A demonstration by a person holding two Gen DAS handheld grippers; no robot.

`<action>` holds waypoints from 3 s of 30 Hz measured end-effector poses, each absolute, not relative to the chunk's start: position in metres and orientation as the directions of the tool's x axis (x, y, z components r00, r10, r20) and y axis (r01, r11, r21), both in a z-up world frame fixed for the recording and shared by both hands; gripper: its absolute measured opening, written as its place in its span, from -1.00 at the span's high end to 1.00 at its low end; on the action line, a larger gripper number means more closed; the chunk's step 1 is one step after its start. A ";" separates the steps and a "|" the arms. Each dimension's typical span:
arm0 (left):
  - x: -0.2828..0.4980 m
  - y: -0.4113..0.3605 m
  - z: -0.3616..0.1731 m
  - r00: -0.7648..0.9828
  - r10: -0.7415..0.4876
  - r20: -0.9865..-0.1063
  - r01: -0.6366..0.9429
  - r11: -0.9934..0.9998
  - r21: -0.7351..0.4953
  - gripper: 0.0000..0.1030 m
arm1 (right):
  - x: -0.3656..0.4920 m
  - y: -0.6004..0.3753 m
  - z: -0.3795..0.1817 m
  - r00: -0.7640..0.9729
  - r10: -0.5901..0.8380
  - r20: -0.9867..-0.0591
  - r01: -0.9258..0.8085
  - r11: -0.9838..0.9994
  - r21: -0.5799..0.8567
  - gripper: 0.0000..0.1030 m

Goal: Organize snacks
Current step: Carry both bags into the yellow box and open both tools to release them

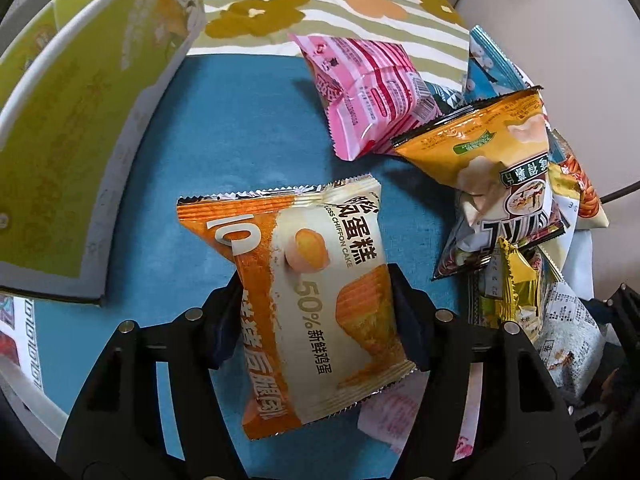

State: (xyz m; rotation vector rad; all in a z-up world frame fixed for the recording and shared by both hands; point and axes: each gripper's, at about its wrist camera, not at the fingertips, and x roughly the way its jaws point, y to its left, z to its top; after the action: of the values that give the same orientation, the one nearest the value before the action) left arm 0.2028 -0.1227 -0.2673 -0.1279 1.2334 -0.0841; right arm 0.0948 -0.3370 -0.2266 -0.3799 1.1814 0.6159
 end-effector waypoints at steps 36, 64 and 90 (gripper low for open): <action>0.174 0.079 -0.051 0.643 -0.104 -0.759 -0.023 0.988 -0.154 -0.18 | 0.153 -0.185 -0.029 0.566 0.409 -0.716 -0.506 0.858 0.090 -0.16; 0.340 0.222 -0.139 0.507 -0.157 -0.848 0.087 0.988 -0.130 -0.99 | 0.259 -0.017 -0.075 0.553 0.284 -0.783 -0.245 0.954 0.173 -0.17; 0.257 0.244 -0.140 0.520 -0.094 -0.849 0.037 0.995 -0.088 -0.99 | 0.246 0.001 -0.095 0.533 0.346 -0.772 -0.224 0.938 0.266 -0.99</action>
State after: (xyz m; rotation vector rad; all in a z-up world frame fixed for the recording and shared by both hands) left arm 0.2575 0.2442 -0.1398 -0.0614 1.0215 -0.0787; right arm 0.2457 0.0014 -0.0945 0.1400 0.9501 0.3413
